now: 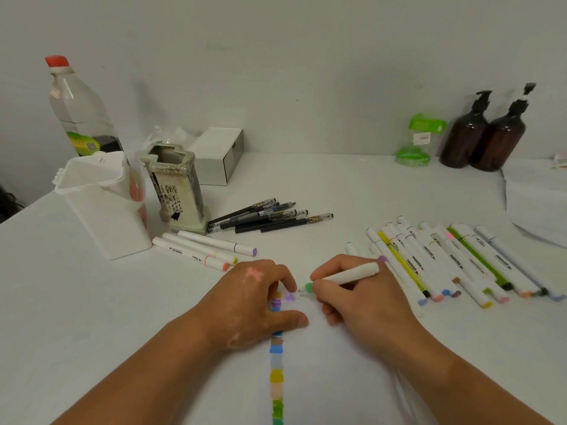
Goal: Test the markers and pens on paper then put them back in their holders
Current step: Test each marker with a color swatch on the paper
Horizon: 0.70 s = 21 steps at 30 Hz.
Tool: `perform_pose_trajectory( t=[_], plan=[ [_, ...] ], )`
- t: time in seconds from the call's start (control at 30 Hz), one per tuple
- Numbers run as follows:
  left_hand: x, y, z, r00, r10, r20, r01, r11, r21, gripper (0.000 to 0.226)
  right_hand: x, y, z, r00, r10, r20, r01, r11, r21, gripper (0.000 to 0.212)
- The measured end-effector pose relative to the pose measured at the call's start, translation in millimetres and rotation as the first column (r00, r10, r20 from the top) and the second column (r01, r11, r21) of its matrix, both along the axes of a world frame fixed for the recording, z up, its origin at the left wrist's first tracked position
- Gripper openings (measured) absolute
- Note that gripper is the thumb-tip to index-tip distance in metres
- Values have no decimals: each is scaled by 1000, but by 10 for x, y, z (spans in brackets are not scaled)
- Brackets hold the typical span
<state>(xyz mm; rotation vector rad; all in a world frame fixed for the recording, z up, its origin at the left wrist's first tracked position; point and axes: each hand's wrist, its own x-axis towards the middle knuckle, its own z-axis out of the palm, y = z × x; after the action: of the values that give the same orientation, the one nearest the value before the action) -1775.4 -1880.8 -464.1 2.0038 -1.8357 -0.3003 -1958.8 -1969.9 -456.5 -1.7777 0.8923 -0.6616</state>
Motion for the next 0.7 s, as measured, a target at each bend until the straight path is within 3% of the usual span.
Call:
perform_pose_trajectory(
  t=[0.2, 0.7],
  plan=[
    [1, 12, 7, 1000, 14, -11, -13, 1000, 26, 46, 13, -4, -51, 994, -30, -109, 21, 997, -79, 7],
    [1, 9, 8, 1000, 28, -6, -28, 999, 45, 47, 24, -8, -35, 992, -9, -127, -2, 996, -86, 10]
  ],
)
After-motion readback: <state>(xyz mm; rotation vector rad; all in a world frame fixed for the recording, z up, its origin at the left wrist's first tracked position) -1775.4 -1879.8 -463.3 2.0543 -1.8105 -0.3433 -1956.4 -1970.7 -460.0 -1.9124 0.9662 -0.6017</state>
